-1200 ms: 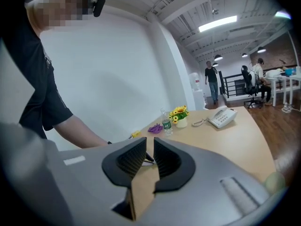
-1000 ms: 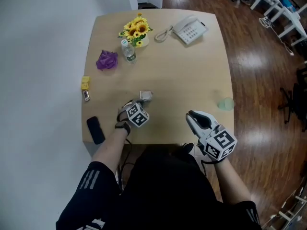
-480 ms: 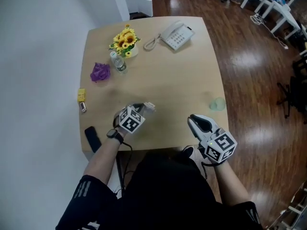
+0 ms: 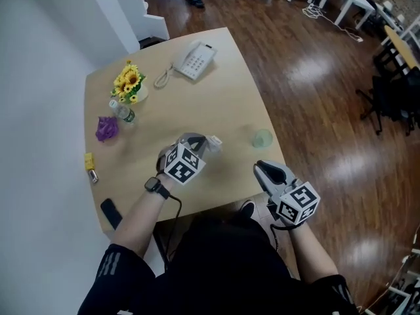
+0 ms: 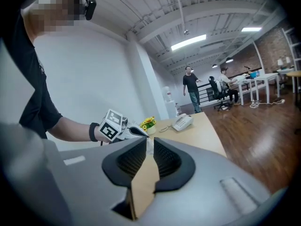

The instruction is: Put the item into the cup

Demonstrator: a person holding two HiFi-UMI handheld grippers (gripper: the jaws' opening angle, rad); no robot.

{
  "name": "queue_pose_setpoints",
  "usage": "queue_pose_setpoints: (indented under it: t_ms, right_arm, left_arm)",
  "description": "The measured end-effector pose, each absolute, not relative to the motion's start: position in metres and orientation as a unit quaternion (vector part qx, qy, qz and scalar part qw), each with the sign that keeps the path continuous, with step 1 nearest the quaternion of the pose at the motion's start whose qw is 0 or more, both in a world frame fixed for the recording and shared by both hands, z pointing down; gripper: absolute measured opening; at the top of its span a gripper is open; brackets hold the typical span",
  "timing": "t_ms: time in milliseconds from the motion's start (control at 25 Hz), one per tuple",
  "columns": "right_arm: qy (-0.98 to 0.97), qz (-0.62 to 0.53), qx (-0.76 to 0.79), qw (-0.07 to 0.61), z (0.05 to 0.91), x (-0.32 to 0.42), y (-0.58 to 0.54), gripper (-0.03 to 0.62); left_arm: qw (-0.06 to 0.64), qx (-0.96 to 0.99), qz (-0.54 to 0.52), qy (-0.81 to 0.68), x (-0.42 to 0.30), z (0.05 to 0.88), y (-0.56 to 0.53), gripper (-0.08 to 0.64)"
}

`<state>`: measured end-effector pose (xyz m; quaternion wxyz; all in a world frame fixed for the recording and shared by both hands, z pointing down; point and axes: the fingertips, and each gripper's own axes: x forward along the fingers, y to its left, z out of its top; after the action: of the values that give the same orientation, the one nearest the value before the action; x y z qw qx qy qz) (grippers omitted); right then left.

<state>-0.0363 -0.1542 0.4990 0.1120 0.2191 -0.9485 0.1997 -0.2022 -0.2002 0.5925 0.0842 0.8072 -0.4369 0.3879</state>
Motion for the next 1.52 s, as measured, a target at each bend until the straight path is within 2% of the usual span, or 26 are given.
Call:
queue_pose_setpoints:
  t_ms: [280, 520, 960, 1320, 1520]
  right_arm:
    - [-0.934, 0.215, 0.266, 0.1, 0.507, 0.031, -0.163, 0.057]
    - [-0.926, 0.227, 0.285, 0.101, 0.519, 0.072, -0.166, 0.057]
    - [-0.918, 0.243, 0.3, 0.094, 0.533, 0.11, -0.169, 0.057]
    - [-0.919, 0.246, 0.294, 0.092, 0.535, 0.113, -0.174, 0.057]
    - [-0.919, 0.247, 0.293, 0.093, 0.536, 0.113, -0.174, 0.057]
  left_arm:
    - [0.043, 0.833, 0.423, -0.354, -0.091, 0.604, -0.257, -0.006]
    - [0.028, 0.821, 0.478, -0.312, -0.037, 0.644, -0.293, -0.006]
    - [-0.015, 0.781, 0.583, -0.223, 0.003, 0.698, -0.3, -0.006]
    - [0.018, 0.781, 0.596, -0.187, 0.009, 0.705, -0.29, -0.003]
    - [0.036, 0.791, 0.584, -0.181, 0.006, 0.695, -0.284, 0.088]
